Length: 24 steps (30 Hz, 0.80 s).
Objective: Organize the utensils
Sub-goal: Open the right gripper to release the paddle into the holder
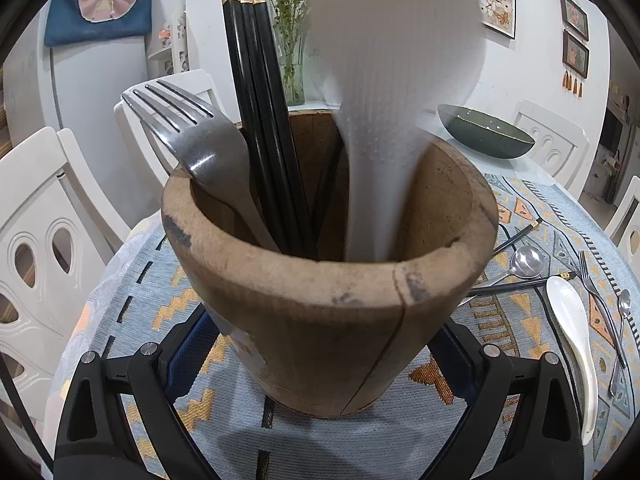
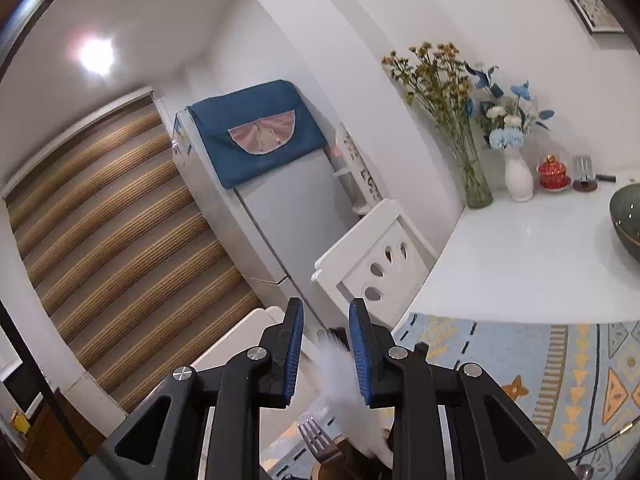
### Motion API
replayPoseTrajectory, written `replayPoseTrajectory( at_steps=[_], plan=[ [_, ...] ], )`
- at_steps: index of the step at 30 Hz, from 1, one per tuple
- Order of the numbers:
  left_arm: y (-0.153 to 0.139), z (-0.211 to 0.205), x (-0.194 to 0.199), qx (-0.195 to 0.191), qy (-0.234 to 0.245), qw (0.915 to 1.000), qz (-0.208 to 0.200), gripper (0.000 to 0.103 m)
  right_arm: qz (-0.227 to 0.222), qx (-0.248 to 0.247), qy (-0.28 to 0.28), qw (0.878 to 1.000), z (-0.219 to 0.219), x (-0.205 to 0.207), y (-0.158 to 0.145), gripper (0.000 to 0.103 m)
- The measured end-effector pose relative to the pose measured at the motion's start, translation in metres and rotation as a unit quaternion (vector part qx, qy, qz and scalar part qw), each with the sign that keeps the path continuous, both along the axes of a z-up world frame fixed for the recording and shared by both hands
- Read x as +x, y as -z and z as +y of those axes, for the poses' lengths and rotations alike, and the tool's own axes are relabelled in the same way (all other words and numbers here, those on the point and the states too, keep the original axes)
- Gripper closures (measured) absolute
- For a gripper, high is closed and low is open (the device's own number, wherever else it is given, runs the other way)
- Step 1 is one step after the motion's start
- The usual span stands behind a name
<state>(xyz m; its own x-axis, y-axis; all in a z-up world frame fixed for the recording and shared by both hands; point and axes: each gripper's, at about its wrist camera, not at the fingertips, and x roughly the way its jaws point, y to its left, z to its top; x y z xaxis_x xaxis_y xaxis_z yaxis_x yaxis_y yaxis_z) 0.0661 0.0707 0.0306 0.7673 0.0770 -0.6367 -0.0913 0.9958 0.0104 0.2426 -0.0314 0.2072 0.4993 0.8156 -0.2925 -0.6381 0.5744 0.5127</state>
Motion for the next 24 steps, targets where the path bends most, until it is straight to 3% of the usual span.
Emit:
replayPoseTrajectory(
  at_steps=[10,24],
  plan=[
    [-0.001,-0.001,0.001,0.002,-0.001,1.0,0.0,0.005,0.02,0.021,0.018,0.999,-0.024,0.005,-0.009,0.064],
    [0.0,-0.005,0.002,0.008,-0.002,1.0,-0.002,0.005,0.108,-0.007,0.051,0.993,-0.066,0.01,0.022,0.064]
  ],
)
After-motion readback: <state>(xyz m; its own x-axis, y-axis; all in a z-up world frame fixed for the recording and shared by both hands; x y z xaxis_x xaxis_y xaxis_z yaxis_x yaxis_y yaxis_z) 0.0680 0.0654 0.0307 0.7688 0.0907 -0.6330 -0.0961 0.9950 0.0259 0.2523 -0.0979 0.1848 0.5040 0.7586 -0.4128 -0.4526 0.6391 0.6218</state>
